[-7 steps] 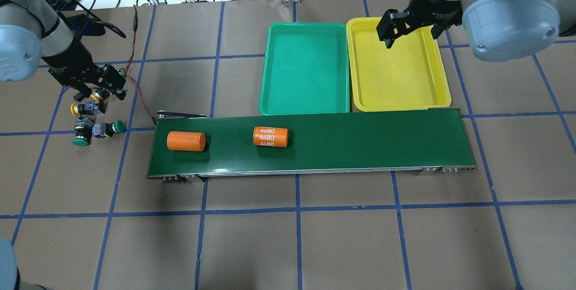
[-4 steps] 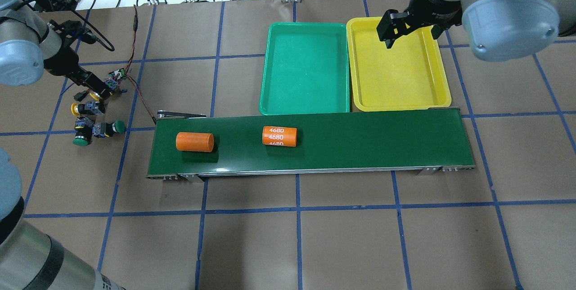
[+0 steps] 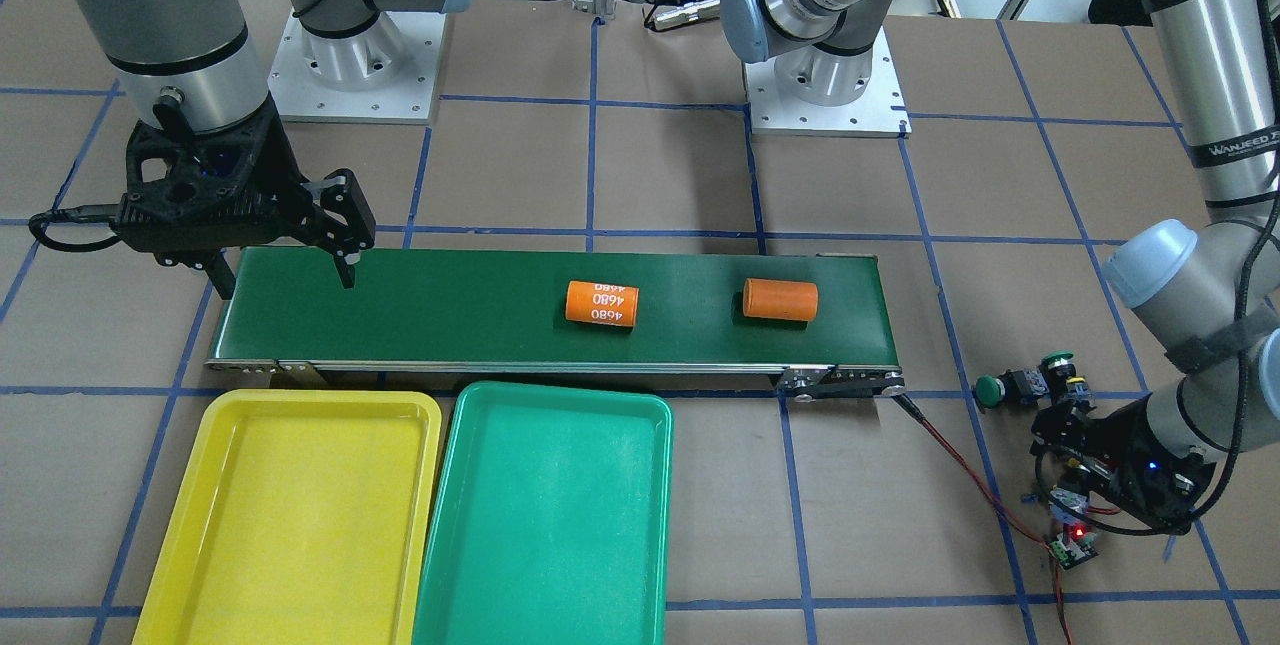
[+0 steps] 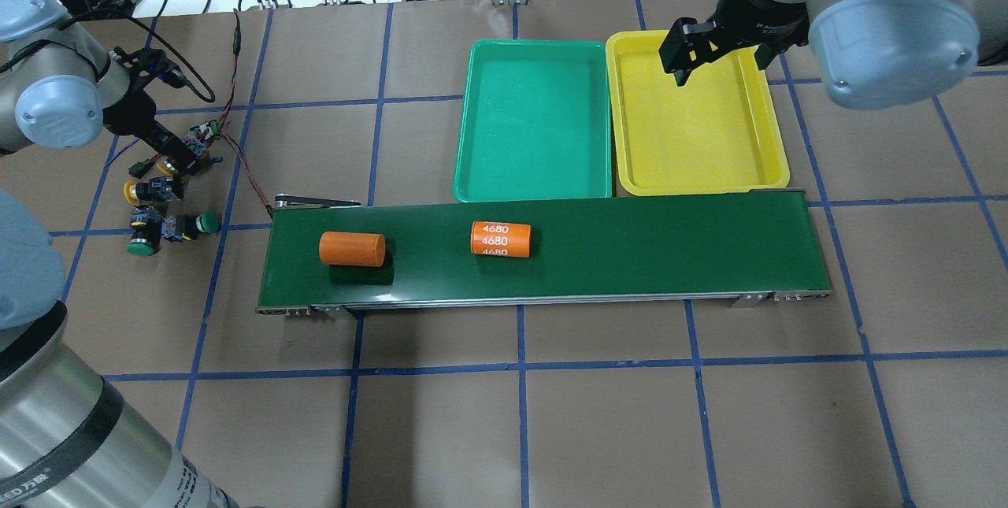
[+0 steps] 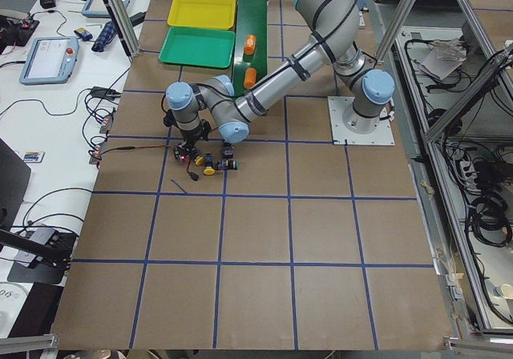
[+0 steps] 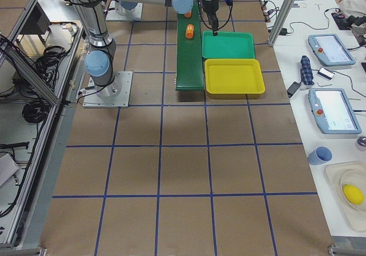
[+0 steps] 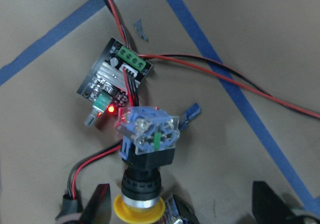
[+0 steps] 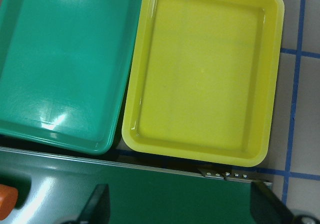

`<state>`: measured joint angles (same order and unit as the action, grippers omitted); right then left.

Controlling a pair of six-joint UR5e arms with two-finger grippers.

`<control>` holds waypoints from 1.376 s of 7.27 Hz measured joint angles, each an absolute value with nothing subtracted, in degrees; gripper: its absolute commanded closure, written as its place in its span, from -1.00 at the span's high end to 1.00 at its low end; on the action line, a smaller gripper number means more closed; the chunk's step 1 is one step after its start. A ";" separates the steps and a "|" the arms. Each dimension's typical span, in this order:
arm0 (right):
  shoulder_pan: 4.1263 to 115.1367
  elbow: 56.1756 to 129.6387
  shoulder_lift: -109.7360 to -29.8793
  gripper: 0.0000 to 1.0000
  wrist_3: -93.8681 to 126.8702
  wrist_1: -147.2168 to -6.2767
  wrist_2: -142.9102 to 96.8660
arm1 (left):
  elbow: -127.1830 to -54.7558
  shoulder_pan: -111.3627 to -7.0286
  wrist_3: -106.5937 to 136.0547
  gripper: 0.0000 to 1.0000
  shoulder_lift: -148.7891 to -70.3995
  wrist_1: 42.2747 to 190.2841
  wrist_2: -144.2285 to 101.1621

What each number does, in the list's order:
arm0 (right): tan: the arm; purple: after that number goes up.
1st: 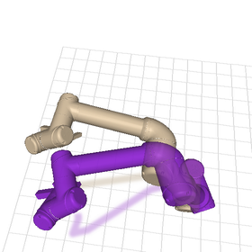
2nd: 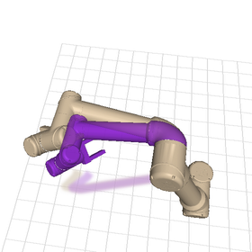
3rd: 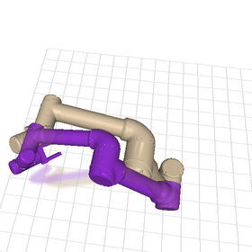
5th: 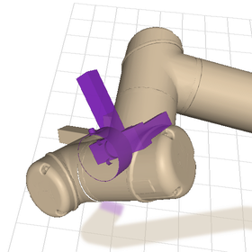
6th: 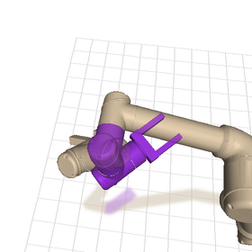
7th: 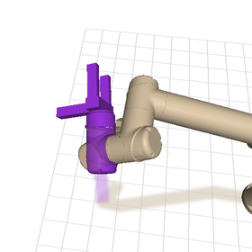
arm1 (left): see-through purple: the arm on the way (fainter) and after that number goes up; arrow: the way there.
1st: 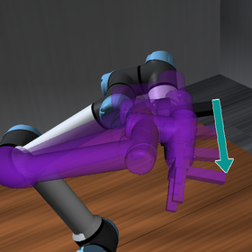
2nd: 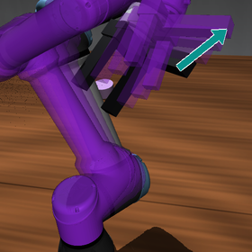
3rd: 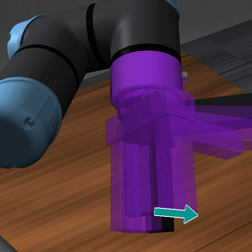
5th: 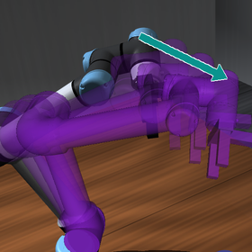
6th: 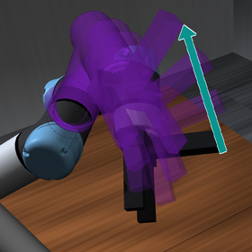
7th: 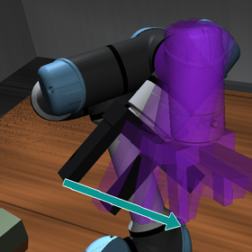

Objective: Sort buttons by color to trays
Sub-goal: 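Move the left gripper back and grasp the yellow-capped button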

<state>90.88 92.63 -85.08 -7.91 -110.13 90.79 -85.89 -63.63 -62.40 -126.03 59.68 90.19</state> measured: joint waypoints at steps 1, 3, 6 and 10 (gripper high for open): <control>90.88 92.64 -85.08 1.00 -7.91 -110.13 90.76 | -85.83 -63.63 -62.95 0.39 -126.58 59.24 90.18; 90.88 92.59 -85.08 1.00 -7.91 -110.13 90.67 | -85.67 -63.63 -63.60 -0.99 -127.27 58.95 90.18; 90.88 92.52 -85.08 1.00 -7.91 -110.13 90.66 | -83.50 -64.01 -63.96 -1.00 -127.65 59.29 90.16; 90.88 92.33 -85.01 1.00 -7.87 -110.13 90.61 | -83.54 -65.84 -47.81 -1.00 -120.29 68.02 89.10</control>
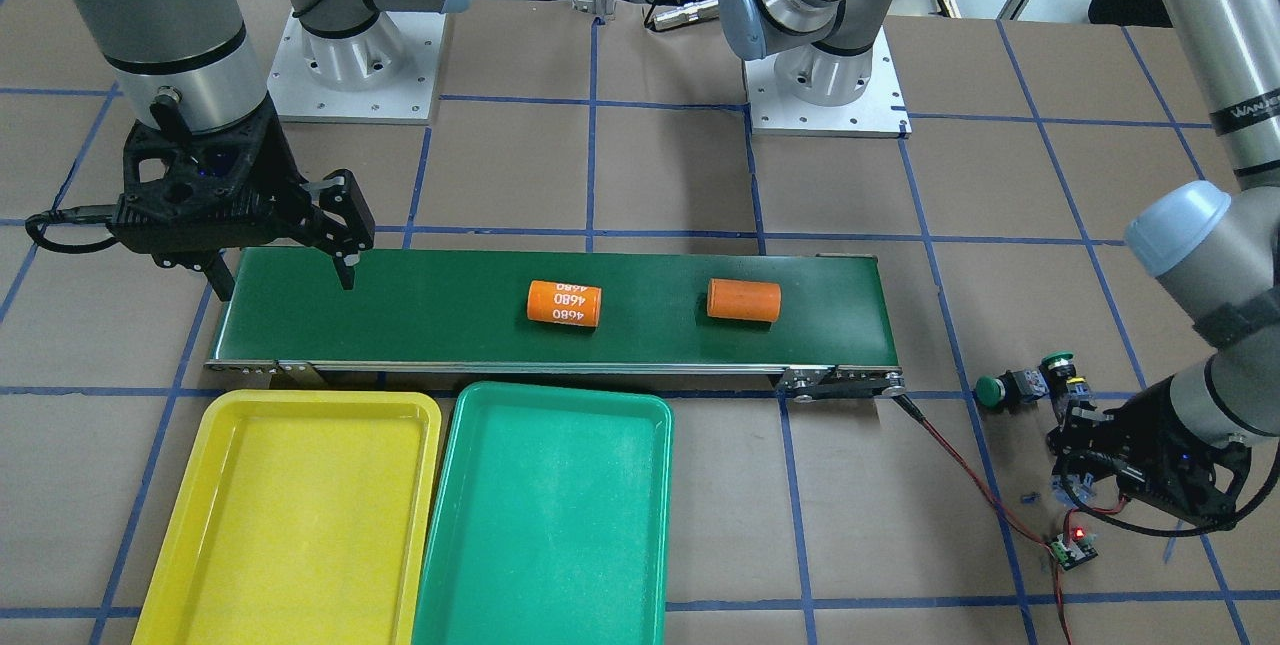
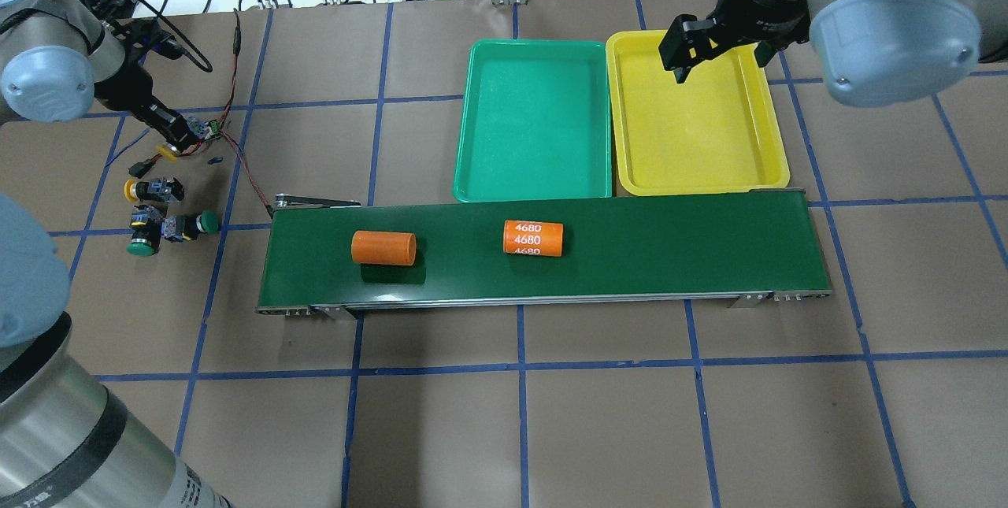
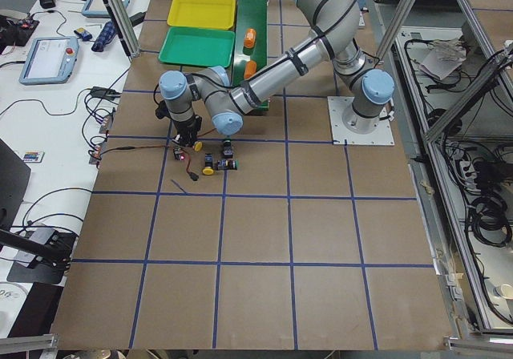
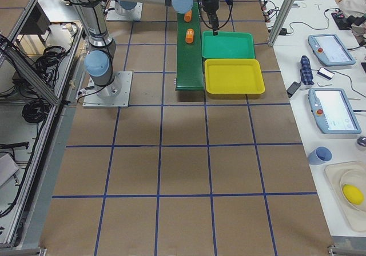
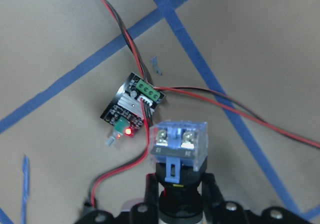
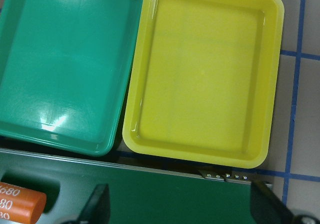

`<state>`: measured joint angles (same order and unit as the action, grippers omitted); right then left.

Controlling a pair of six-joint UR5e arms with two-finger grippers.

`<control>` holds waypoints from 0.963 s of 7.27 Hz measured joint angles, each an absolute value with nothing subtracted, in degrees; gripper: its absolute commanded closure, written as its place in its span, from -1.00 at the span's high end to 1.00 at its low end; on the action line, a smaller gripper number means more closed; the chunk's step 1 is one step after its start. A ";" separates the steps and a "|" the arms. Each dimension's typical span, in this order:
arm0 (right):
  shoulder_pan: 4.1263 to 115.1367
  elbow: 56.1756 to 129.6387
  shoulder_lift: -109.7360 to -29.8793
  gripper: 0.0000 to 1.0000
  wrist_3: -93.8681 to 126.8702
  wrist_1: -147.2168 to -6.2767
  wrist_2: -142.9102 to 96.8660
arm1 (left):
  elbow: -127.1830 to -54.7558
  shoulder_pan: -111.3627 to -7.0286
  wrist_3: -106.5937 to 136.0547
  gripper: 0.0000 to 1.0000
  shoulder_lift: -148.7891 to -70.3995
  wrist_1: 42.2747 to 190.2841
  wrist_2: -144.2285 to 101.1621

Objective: Sort buttons by color to trays
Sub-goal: 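Move the left gripper back and grasp the yellow-capped button, then set the yellow-capped button on the belt and release it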

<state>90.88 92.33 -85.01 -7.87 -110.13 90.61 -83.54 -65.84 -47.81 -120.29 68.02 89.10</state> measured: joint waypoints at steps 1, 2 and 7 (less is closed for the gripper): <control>90.88 92.40 -85.00 1.00 -7.65 -110.13 90.45 | -85.26 -66.78 -39.47 -1.00 -116.71 71.75 88.82; 90.88 92.48 -84.99 1.00 -7.35 -110.13 90.33 | -88.27 -67.98 -32.31 -1.00 -113.12 73.93 88.86; 90.88 92.55 -85.05 1.00 -7.28 -110.13 90.10 | -103.71 -74.42 -15.18 -1.00 -101.50 73.66 89.15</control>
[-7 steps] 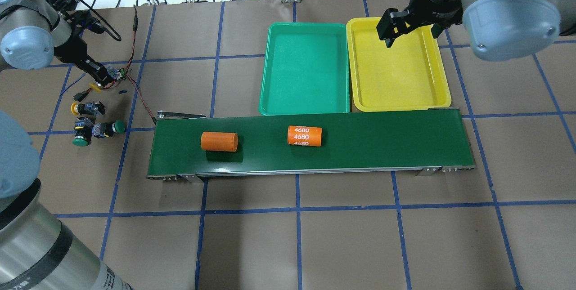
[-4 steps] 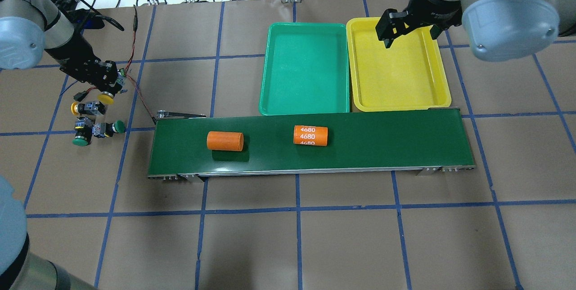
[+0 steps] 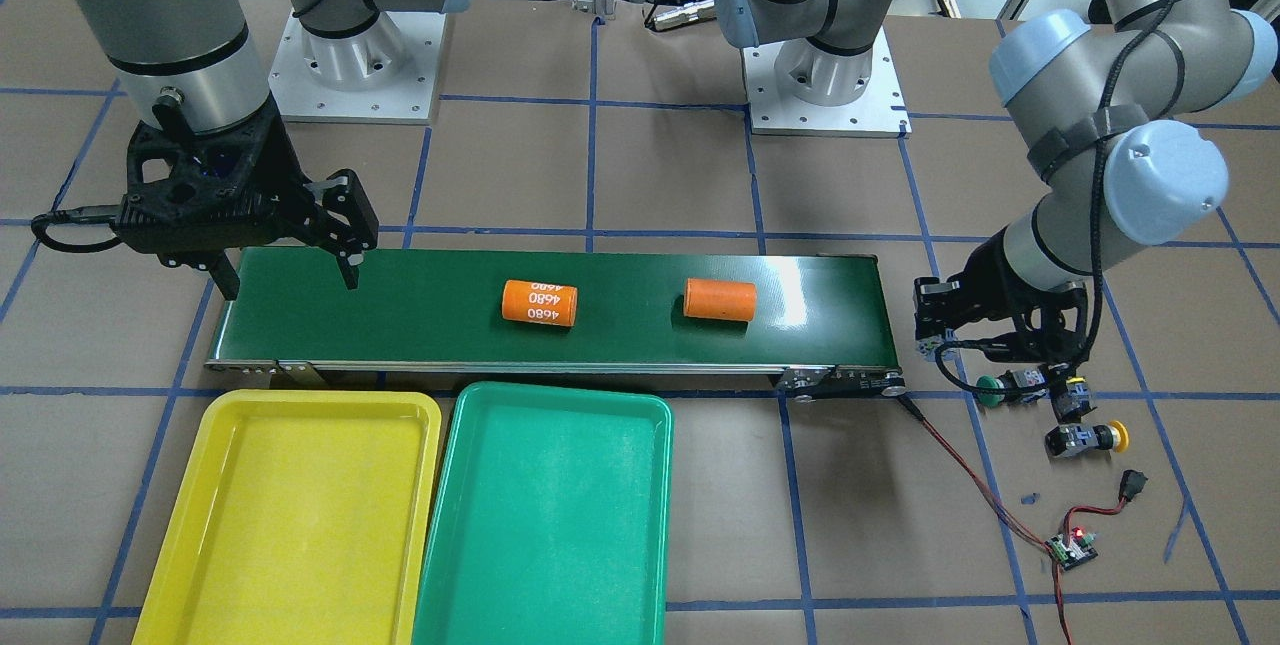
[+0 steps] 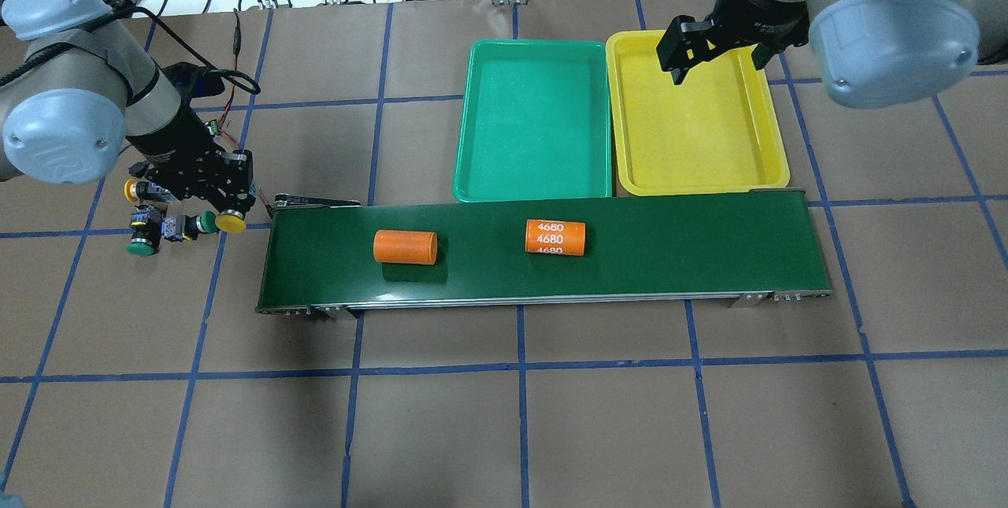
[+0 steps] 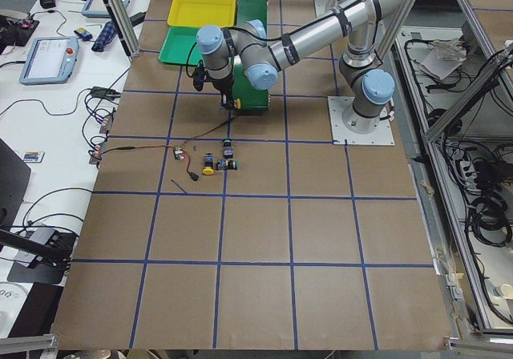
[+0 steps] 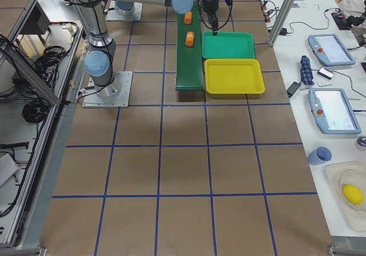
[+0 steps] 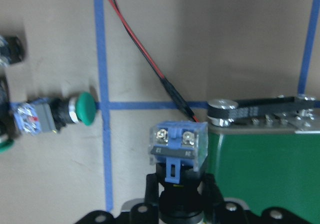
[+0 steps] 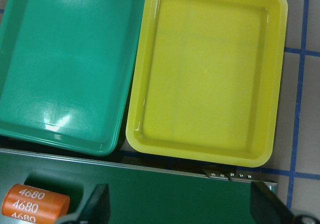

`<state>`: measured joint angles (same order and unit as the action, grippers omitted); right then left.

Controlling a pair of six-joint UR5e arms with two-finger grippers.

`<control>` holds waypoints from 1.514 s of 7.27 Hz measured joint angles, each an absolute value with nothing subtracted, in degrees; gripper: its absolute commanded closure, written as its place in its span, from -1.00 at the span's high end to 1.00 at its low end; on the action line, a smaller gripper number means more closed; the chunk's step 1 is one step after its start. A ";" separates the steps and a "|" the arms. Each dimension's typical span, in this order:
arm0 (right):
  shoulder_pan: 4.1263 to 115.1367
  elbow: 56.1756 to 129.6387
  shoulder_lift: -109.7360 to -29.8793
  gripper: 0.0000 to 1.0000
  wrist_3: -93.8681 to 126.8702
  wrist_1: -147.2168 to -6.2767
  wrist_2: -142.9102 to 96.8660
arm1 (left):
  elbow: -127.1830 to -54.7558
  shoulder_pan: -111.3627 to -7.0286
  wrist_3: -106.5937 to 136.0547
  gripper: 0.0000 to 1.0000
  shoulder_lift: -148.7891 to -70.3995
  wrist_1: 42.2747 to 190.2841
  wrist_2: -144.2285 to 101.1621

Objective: Sort buttons by color to trays
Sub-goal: 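Set the yellow-capped button on the belt and release it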

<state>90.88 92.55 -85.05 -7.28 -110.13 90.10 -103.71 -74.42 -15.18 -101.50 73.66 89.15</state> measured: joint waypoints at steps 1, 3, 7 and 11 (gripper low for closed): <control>90.88 92.55 -85.02 1.00 -7.29 -110.13 90.09 | -105.07 -75.41 -14.77 -1.00 -100.85 73.31 89.17; 90.88 92.55 -85.03 1.00 -7.30 -110.15 90.03 | -106.57 -76.70 -14.58 -1.00 -101.05 73.07 89.13; 90.88 92.55 -85.00 1.00 -7.29 -110.15 90.00 | -108.81 -79.08 -14.51 0.27 -100.55 72.16 89.04; 90.88 92.55 -85.02 1.00 -7.24 -110.17 90.00 | -109.46 -79.33 -13.85 1.00 -100.31 71.29 88.91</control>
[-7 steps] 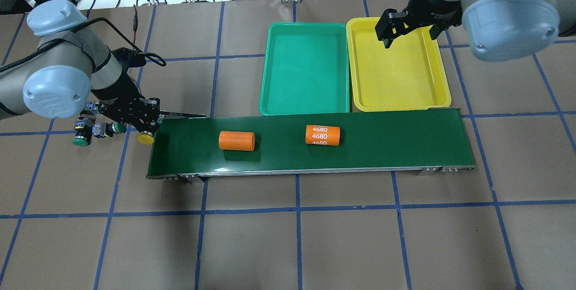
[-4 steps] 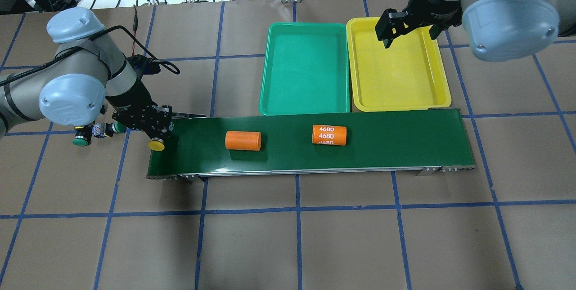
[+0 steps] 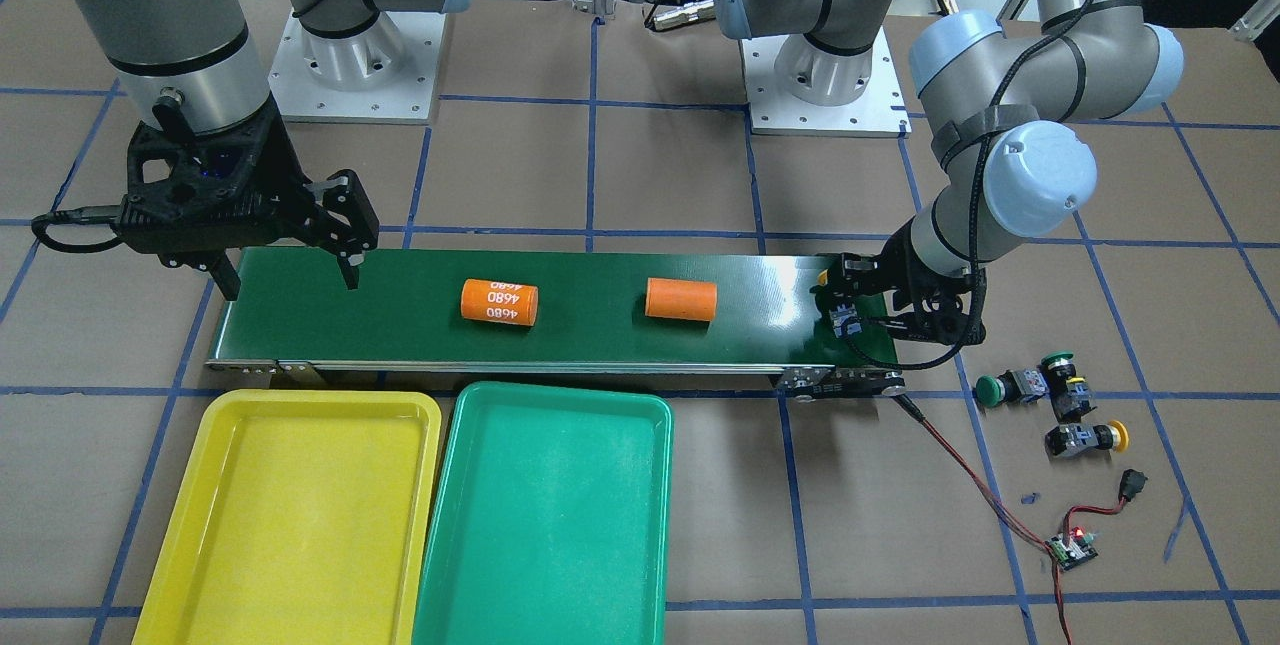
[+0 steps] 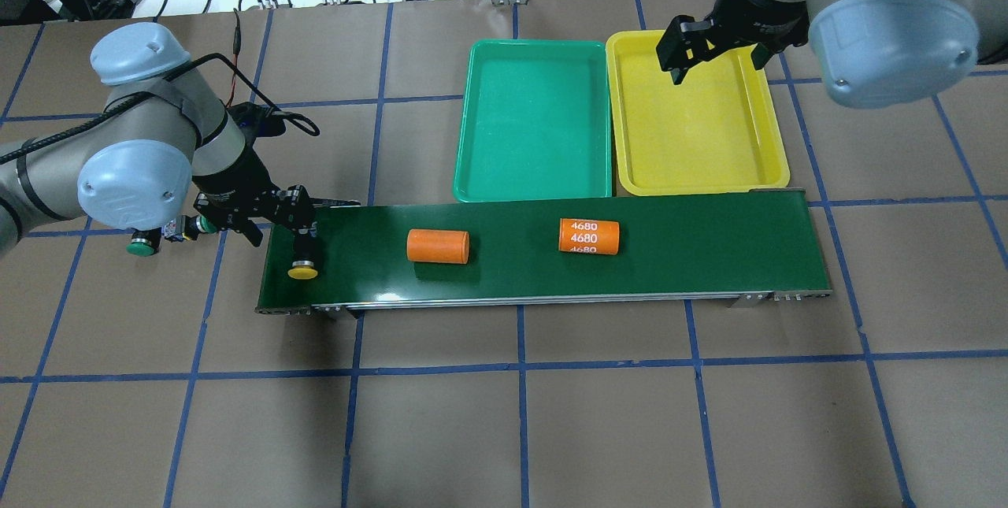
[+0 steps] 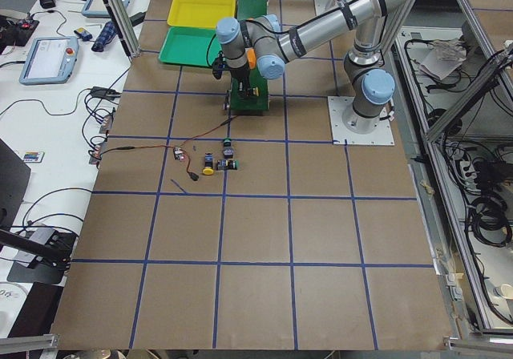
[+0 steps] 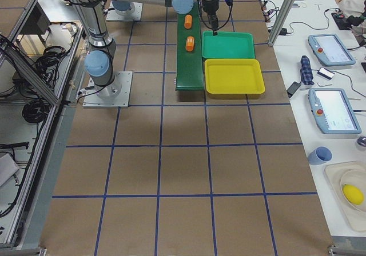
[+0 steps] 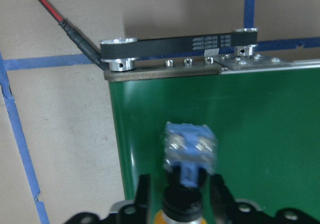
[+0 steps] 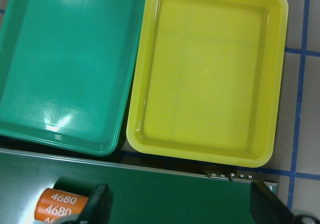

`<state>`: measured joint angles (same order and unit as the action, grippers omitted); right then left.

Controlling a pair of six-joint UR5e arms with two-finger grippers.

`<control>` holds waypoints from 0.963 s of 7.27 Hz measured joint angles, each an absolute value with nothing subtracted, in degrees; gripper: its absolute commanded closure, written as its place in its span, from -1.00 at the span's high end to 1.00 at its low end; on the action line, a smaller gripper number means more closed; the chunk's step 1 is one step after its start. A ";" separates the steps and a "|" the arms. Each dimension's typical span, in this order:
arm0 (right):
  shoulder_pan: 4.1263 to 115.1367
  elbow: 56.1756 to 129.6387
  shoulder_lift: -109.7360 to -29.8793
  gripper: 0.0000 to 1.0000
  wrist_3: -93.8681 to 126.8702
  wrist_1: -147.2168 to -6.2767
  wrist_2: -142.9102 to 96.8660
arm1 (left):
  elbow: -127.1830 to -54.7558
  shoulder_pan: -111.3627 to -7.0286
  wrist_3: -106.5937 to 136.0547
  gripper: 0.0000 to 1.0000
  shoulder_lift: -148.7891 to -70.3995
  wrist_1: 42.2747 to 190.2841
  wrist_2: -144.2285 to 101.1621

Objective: Sort buttons by color to trays
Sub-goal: 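Set the yellow-capped button on the belt and release it, then return the left gripper to the pile and grasp another yellow-capped button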

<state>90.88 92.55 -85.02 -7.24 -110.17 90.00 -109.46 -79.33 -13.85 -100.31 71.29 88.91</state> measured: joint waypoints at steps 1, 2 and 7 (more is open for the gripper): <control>90.88 92.55 -85.01 1.00 -7.22 -110.18 90.00 | -108.73 -79.26 -13.82 1.00 -99.83 71.33 88.83; 90.88 92.55 -85.01 1.00 -7.21 -110.16 90.00 | -107.36 -78.75 -13.82 1.00 -99.10 71.51 88.97; 90.88 92.55 -85.01 1.00 -7.27 -110.20 90.00 | -99.19 -67.63 -18.26 1.00 -103.04 69.41 91.11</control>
<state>90.88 92.55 -85.01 -7.27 -110.20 90.00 -99.19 -67.63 -18.26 -103.04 69.41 91.11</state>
